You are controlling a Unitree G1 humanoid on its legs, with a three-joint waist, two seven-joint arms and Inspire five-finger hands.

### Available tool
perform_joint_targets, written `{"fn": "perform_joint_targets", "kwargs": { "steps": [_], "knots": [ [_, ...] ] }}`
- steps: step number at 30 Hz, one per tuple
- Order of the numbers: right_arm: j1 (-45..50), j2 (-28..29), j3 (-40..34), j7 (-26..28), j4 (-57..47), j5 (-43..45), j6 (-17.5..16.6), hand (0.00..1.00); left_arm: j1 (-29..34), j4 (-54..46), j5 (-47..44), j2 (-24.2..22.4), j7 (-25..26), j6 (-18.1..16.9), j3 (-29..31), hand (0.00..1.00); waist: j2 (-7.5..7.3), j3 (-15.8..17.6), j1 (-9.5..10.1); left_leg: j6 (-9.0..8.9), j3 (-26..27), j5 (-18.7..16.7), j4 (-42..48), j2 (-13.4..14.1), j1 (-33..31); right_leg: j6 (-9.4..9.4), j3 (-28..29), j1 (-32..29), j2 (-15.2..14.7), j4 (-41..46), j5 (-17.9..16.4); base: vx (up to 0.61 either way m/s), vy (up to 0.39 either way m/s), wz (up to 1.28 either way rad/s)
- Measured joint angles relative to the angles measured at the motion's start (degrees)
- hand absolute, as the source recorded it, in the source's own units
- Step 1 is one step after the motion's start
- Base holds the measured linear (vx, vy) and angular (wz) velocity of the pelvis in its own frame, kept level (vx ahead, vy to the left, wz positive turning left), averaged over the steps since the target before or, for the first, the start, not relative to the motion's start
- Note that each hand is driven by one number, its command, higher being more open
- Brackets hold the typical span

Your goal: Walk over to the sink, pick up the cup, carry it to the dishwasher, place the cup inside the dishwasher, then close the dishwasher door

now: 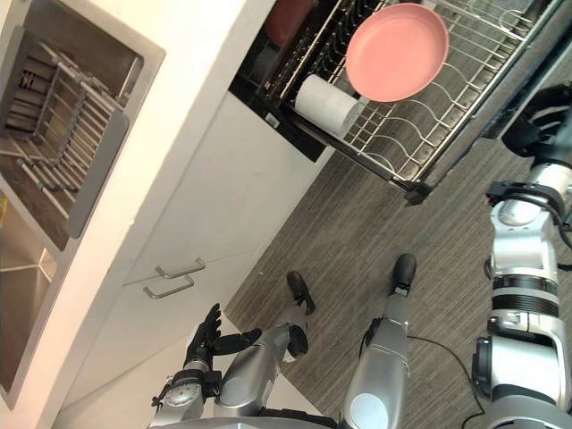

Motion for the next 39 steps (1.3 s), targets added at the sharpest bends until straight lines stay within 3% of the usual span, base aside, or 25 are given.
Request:
{"fn": "perform_joint_targets", "kwargs": {
  "steps": [8, 15, 20, 21, 23, 31, 34, 37, 39],
  "knots": [
    [-2.69, 0.37, 0.36, 0.64, 2.03, -2.67, 1.33, 0.00, 0.00, 0.40, -3.06, -2.15, -3.37, -0.80, 0.51, 1.00, 0.39, -0.29, 0.61, 1.01, -8.18, 1.37, 0.00, -1.84, -1.36, 0.89, -6.39, 0.23, -3.94, 8.16, -4.59, -0.01, 0.021, 0.49],
    [-12.95, -3.75, 2.11, 0.08, 15.75, -1.67, 0.87, 0.00, 1.22, 0.69, -6.79, -3.15, -5.70, -0.83, 1.48, 1.00, 2.05, -1.53, 2.28, 2.31, -16.95, 3.36, -0.04, -5.78, -2.24, 2.71, -13.58, 1.44, -11.09, 18.92, -10.96, 0.00, 0.007, 0.69],
    [-24.27, -8.73, 13.12, 1.07, 27.51, 0.94, 0.47, 0.00, 3.24, 0.26, -7.48, -3.24, -8.44, -0.97, 4.75, 1.00, 2.95, -2.23, 4.16, 3.00, -20.88, 4.20, 0.31, -8.53, -2.25, 3.91, -16.02, 2.27, -15.32, 23.95, -14.00, 0.01, 0.018, 0.46],
    [-25.44, -8.83, 14.34, 1.44, 28.71, 1.64, 0.18, 1.00, 3.43, 0.26, -7.49, -3.24, -8.61, -1.10, 4.74, 1.00, 3.16, -2.39, 4.34, 3.00, -21.56, 4.20, 0.42, -8.75, -2.25, 3.96, -16.60, 2.71, -15.58, 24.21, -14.25, 0.00, 0.004, 0.37],
    [-29.32, -8.82, 16.34, 1.11, 33.67, 4.97, -0.01, 1.00, 4.00, 0.43, -7.47, -2.93, -9.70, -1.98, 4.73, 1.00, 3.28, -2.49, 5.48, 3.00, -22.72, 4.20, 0.77, -9.10, -2.24, 4.00, -17.94, 3.69, -16.06, 24.99, -15.05, -0.01, -0.008, 0.29],
    [-31.19, -10.32, 18.32, 7.10, 36.23, 10.61, -0.56, 1.00, 5.38, 3.96, -13.80, -2.87, -15.37, -3.63, 4.43, 1.00, 2.29, -1.72, 4.34, 2.76, -23.97, 4.16, 0.93, -8.81, -1.74, 3.72, -19.03, 4.81, -16.04, 25.89, -15.77, -0.06, -0.027, 0.06],
    [-24.77, -9.45, 11.57, 11.08, 33.37, 15.86, -5.16, 1.00, 5.33, 4.20, -18.26, -2.59, -17.66, -4.08, 4.91, 1.00, 0.62, -0.46, 3.81, 2.46, -24.15, 4.00, 0.80, -7.73, -0.55, 3.60, -19.59, 6.43, -14.88, 24.94, -15.73, -0.03, -0.054, -0.03],
    [-12.39, -3.25, 1.16, 16.92, 28.33, 24.57, -13.61, 1.00, 3.94, 4.26, -21.41, -1.21, -19.94, -4.60, 5.82, 1.00, -1.48, 1.06, 3.53, 1.67, -24.10, 3.87, 0.07, -5.95, 0.50, 2.90, -20.15, 8.01, -12.33, 22.64, -15.30, -0.01, -0.066, -0.13],
    [-7.24, 1.27, -2.56, 20.29, 30.18, 26.76, -16.59, 1.00, 2.67, 4.30, -22.74, -0.76, -20.57, -4.60, 7.16, 1.00, -3.30, 2.20, 3.46, 1.27, -24.10, 3.86, -0.12, -5.12, 0.54, 2.58, -20.35, 8.36, -11.04, 21.65, -15.16, 0.00, -0.078, -0.09]
  ]
}}
